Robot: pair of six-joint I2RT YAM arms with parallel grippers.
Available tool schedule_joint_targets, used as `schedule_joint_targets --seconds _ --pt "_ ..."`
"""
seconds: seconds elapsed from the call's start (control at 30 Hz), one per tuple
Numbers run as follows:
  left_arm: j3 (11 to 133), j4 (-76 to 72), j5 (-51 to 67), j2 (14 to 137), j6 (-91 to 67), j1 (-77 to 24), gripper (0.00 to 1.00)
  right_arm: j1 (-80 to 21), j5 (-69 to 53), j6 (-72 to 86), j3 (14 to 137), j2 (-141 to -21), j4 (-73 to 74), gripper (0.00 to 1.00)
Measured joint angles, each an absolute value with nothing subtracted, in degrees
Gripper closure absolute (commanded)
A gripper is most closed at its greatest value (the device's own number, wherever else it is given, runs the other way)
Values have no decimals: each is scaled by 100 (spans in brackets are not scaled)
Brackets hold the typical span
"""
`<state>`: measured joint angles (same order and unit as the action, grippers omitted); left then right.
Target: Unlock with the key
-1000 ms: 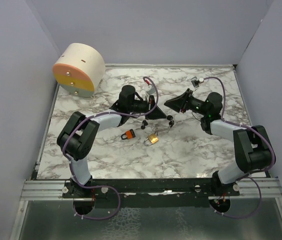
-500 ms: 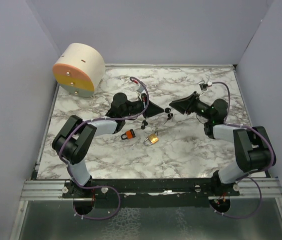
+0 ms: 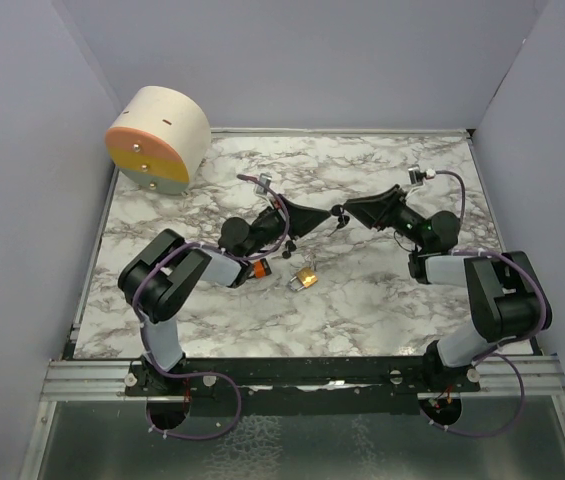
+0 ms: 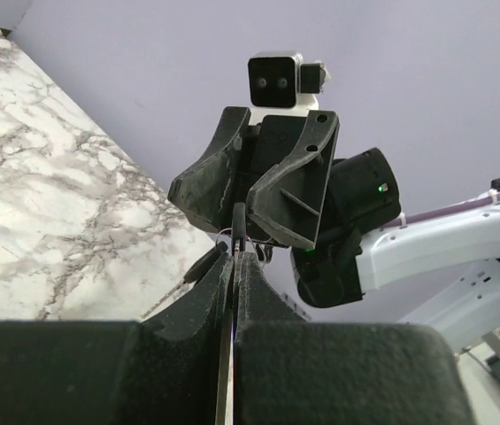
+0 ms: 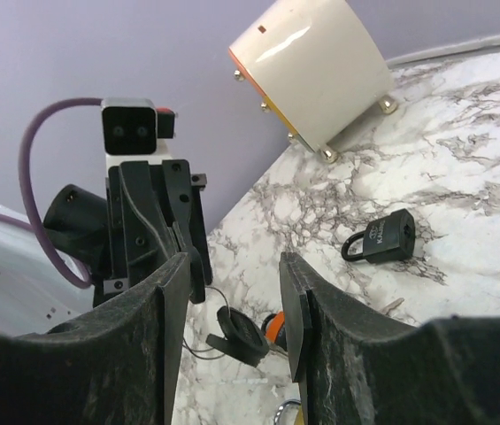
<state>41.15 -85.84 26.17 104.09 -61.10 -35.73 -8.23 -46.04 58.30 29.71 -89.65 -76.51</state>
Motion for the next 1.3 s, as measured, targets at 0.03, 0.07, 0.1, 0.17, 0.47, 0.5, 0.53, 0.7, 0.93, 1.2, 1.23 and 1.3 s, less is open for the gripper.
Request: schedule_joint_targets --seconds 0.03,0.07,0.1,0.17,0.47,0.5,0.53,0.7,0.93,1.2,1.23,1.3 --pt "4104 -8637 2515 10442 -6163 -3614 100 -823 -4587 5887 2952 -8982 -7738 54" --pt "4088 -8685 2432 10475 -6219 -3653 100 -823 -4571 5977 2928 -9024 -7863 54" --pt "4060 -8718 2329 10521 -6276 -3712 100 -825 -4565 6023 2921 -9059 -7935 54" --pt "4005 -8737 2169 10613 -6368 -3800 100 -823 -4554 6152 2912 -9157 -8073 54" --pt "3997 -8739 1706 10807 -6471 -4023 100 -823 -4545 6637 2899 -9500 -8191 56" --pt "4027 -8742 1684 10827 -6471 -4040 100 -823 -4545 6657 2899 -9518 -8191 56" --pt "4073 -8742 1662 10853 -6473 -4058 100 -823 -4545 6685 2897 -9533 -8193 57" --pt "4274 -8744 1577 11002 -6479 -4136 100 -823 -4545 6816 2897 -9616 -8206 68" --pt "4285 -8724 1409 11096 -6460 -4167 100 -825 -4556 7043 2897 -9697 -8228 86" --pt "4285 -8726 1343 11107 -6464 -4178 100 -823 -4552 7218 2897 -9714 -8232 99" --pt "4285 -8726 1339 11109 -6466 -4182 98 -823 -4552 7238 2897 -9714 -8232 99" --pt "4285 -8731 1326 11111 -6475 -4187 76 -823 -4552 7273 2897 -9714 -8232 99"
